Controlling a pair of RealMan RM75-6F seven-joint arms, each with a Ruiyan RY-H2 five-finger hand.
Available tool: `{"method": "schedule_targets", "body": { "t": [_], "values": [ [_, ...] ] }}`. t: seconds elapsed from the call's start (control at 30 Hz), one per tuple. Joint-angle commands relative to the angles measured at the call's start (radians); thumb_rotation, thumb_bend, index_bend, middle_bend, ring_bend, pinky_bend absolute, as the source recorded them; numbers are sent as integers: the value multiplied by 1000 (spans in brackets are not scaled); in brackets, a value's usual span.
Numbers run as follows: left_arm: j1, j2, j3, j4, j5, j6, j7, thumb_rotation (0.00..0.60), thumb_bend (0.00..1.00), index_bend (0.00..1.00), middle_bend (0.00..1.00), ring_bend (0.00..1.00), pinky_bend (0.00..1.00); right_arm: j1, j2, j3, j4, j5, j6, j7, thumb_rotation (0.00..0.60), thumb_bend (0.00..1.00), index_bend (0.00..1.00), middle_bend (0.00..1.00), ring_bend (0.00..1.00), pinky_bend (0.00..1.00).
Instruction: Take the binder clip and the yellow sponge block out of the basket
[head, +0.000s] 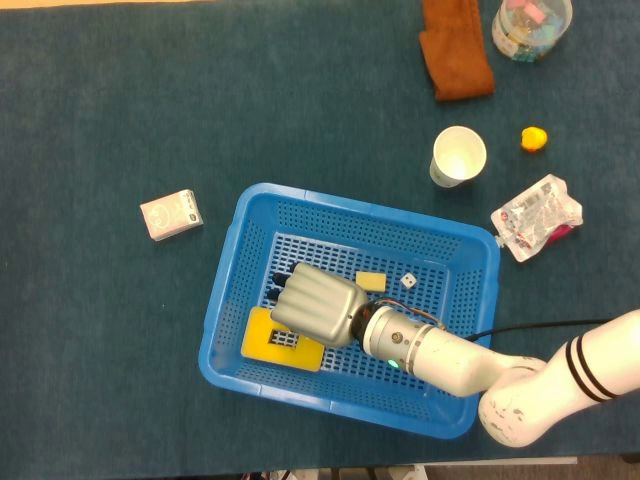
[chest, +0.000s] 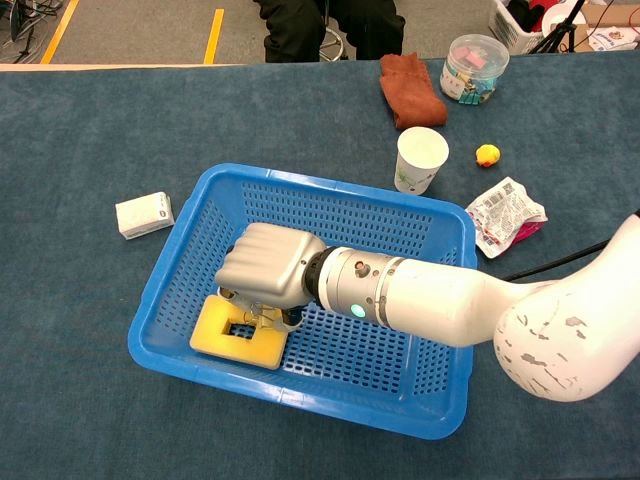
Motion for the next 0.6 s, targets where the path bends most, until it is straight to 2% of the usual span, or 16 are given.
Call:
{"method": "schedule_targets", "body": {
  "t": [0.03, 0.23, 0.6],
  "values": [
    [0, 0, 1, 1, 2, 0, -3, 600, 174, 282, 204, 130, 115, 0, 2, -2, -2, 1, 4, 0, 600, 219, 572, 397, 263, 438],
    [2, 0, 2, 1, 6, 1, -6, 600, 174, 282, 204, 130, 115, 3, -4, -6, 2, 9, 11, -2, 600, 220, 592, 406, 268, 437],
    [15, 3, 9, 2, 16, 17, -10, 600, 174, 282, 204, 130, 115, -3, 1, -7, -13, 3, 35, 1, 600, 224, 690, 449, 307, 438]
  ]
}}
